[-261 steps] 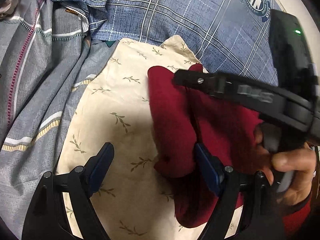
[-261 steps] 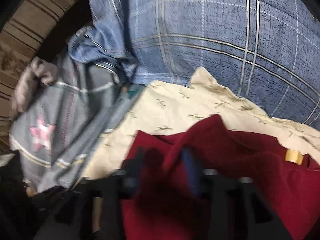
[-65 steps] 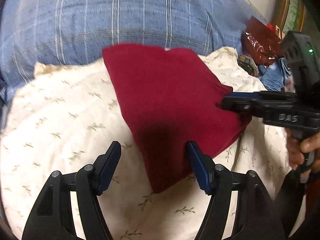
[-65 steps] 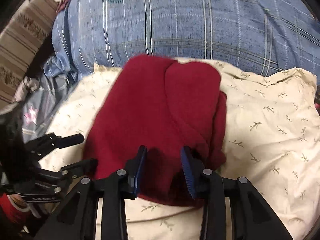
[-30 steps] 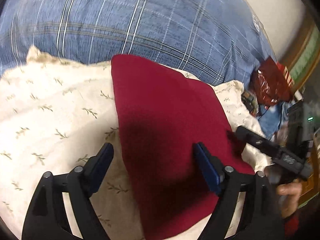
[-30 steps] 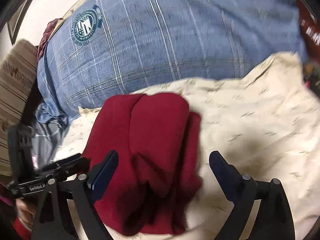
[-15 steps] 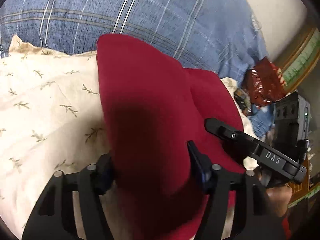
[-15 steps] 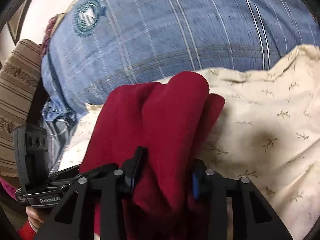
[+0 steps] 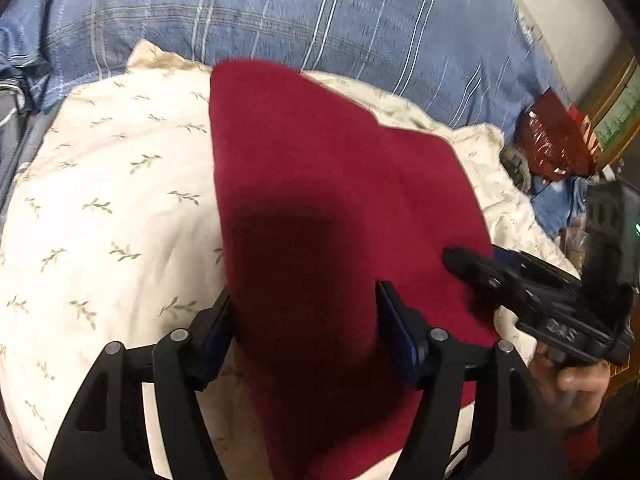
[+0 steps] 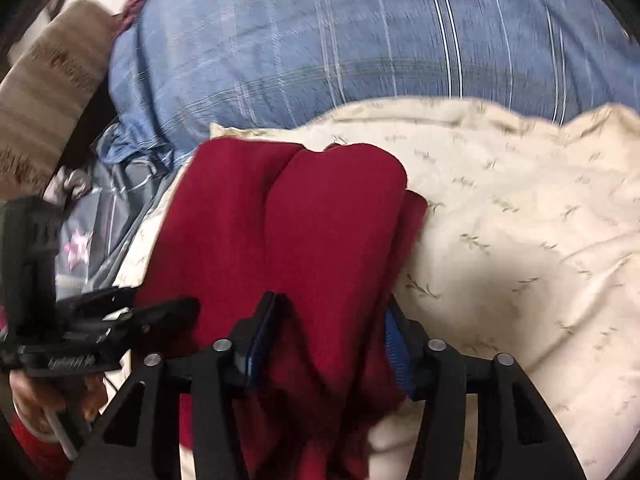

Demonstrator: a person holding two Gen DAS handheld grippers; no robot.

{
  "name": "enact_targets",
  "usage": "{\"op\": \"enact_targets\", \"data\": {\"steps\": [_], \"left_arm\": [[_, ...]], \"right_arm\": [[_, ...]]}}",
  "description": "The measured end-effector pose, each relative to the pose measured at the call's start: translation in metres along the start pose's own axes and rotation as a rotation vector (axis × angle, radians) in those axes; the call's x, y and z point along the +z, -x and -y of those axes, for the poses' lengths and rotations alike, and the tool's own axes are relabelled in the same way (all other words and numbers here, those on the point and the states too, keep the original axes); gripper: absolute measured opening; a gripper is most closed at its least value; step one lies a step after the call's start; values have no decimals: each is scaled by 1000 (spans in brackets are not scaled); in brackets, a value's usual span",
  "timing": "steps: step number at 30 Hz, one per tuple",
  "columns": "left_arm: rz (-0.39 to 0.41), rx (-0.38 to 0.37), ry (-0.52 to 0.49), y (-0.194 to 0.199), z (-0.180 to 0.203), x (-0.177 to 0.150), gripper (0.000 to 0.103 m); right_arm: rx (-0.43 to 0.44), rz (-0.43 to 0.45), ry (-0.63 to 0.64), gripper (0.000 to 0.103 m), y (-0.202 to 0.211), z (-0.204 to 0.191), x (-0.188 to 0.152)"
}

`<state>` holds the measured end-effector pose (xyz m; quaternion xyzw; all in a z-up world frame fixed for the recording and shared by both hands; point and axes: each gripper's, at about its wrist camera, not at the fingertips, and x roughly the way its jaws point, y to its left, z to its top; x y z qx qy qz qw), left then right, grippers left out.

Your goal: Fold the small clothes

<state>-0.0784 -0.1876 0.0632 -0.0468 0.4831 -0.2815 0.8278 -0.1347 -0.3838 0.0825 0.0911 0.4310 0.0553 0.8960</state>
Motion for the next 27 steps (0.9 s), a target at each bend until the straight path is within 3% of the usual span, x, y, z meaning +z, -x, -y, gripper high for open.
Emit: {"op": "enact_targets", "data": {"steps": [3, 6, 9, 12, 15, 19, 23, 27], "left_arm": [[42, 45, -48, 12, 6, -2, 70], [81, 111, -82, 17, 13, -7, 71], [126, 166, -101, 25, 16, -16, 72], [165, 200, -97, 34, 11, -25, 72], [200, 238, -95, 43, 12, -31, 72], [237, 280, -99, 52, 18, -37, 72], [272, 300, -100, 64, 22, -44, 73], [305, 323, -110, 73, 29, -50, 78]], "right_arm": [[4, 86, 86, 54, 37, -19, -2], [20, 110, 159, 51, 47, -42, -2], [2, 90, 181, 48, 32, -54, -10], [-86, 20, 175, 42, -2, -48, -30], [-93, 64, 163, 43, -1, -47, -43], [-24, 43, 110, 50, 10, -50, -46], [-45, 92, 110, 63, 31, -53, -53], [-49, 129, 97, 68, 48, -55, -54]]}}
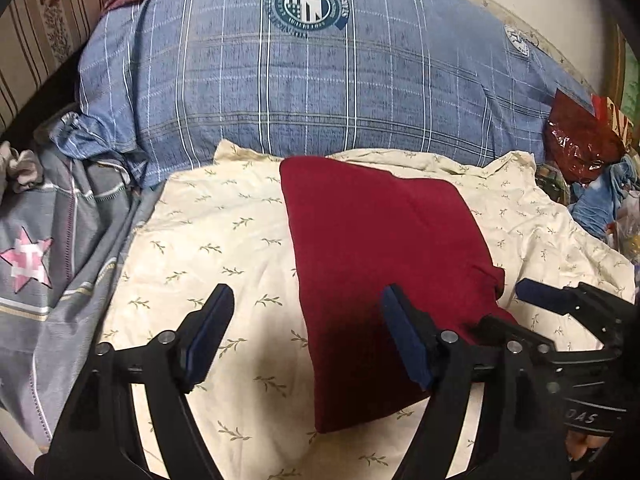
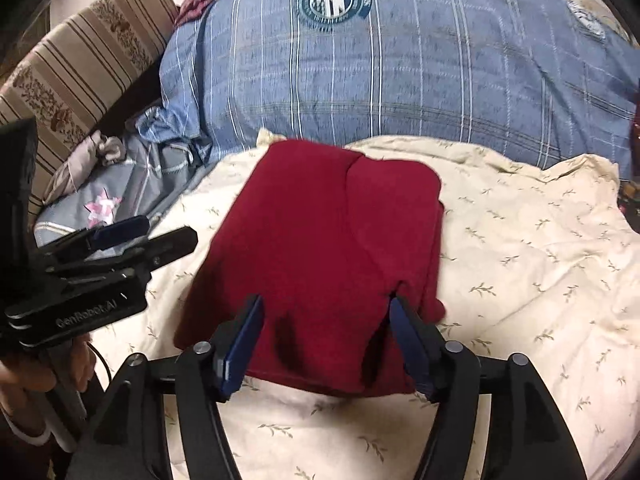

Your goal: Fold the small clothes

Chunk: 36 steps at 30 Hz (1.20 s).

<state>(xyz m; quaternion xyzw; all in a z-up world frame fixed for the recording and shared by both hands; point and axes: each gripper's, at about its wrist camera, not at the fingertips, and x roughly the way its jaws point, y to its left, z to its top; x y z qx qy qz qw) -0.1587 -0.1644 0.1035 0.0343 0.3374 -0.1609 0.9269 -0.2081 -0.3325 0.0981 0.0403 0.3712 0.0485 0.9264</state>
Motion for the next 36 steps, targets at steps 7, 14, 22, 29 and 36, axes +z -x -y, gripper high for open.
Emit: {"op": "enact_targets", "data": {"steps": [7, 14, 22, 29, 36], "left_arm": [[43, 0, 34, 17, 1, -1, 80], [64, 37, 38, 26, 0, -4, 80], [98, 38, 37, 35, 1, -4, 80], [111, 56, 30, 36, 4, -7, 80], [93, 74, 15, 30, 7, -10, 80]], "right_arm": [[-24, 58, -19, 78, 19, 1, 2], [-15, 94, -99, 87, 26, 8, 1], [-25, 102, -72, 88, 30, 1, 0], [-26, 84, -73, 88, 24, 1, -2], [-30, 72, -71, 88, 18, -1, -2]]}}
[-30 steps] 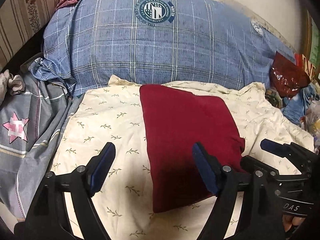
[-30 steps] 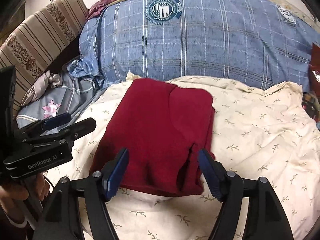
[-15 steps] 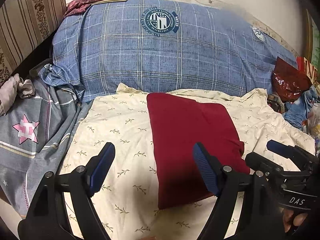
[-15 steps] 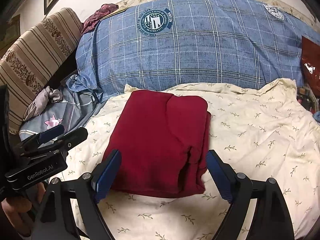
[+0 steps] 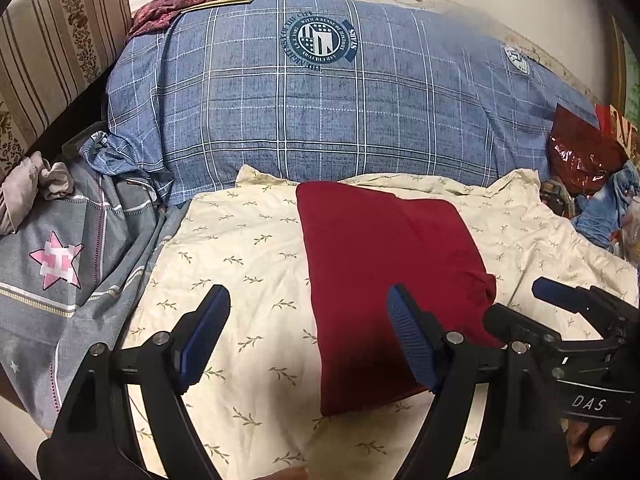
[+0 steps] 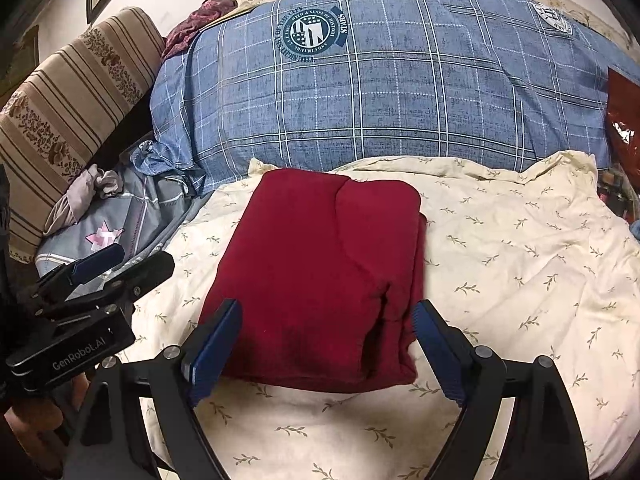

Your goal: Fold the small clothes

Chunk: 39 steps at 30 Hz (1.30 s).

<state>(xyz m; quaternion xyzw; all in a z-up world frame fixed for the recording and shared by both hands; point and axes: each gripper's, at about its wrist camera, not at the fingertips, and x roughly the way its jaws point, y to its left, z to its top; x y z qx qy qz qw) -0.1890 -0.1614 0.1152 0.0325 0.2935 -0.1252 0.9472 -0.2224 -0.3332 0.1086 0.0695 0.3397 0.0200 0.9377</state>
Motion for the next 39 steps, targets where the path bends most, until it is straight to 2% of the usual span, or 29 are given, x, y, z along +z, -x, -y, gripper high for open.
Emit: {"op": "enact_targets", "data": {"steps": [39], "left_arm": [[-44, 1, -23, -21, 7, -2, 80]], "right_arm": [[-10, -48, -23, 89, -17, 12, 1]]}}
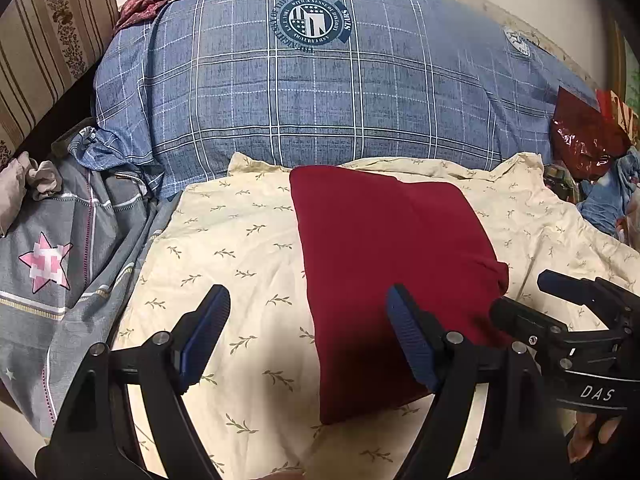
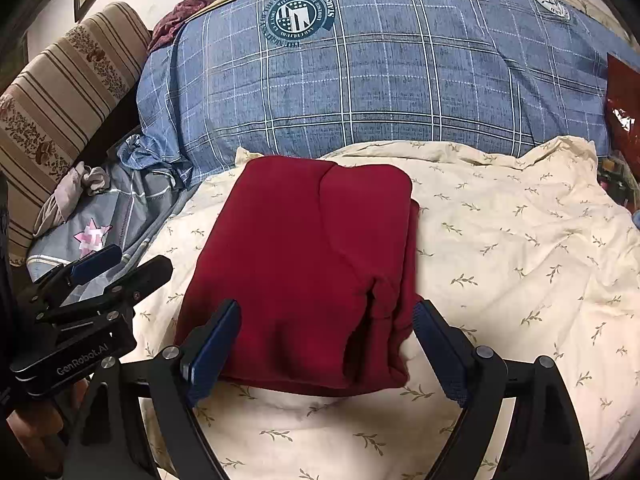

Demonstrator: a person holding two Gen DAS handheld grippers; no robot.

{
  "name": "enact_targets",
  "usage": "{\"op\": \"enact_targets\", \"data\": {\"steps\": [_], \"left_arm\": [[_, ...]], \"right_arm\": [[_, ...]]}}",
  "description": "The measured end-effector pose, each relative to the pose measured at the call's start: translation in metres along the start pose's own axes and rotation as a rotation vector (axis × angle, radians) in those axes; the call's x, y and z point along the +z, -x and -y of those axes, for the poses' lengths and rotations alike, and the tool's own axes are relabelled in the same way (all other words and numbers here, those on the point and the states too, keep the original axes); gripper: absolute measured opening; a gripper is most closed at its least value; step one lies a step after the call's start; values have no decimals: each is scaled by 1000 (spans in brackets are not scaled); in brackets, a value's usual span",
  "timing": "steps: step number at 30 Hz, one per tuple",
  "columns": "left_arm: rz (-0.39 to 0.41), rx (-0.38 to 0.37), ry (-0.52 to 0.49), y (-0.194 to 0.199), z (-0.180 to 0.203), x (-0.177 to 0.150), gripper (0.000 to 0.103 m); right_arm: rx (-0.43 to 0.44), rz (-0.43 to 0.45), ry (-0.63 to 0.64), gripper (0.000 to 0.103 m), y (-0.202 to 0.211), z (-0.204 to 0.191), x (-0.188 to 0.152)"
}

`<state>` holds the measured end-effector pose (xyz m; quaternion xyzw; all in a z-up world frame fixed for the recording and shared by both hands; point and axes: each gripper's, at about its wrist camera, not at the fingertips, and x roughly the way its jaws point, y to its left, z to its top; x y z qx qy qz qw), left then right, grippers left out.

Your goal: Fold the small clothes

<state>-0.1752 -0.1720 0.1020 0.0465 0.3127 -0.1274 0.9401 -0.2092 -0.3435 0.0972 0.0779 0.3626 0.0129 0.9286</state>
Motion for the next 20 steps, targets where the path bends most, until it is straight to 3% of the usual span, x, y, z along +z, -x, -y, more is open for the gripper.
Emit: {"op": "enact_targets", "data": {"steps": [20], "left_arm": [[-44, -39, 58, -17, -12, -5, 80]], "right_arm": [[-2, -40, 1, 89, -17, 5, -1]]}}
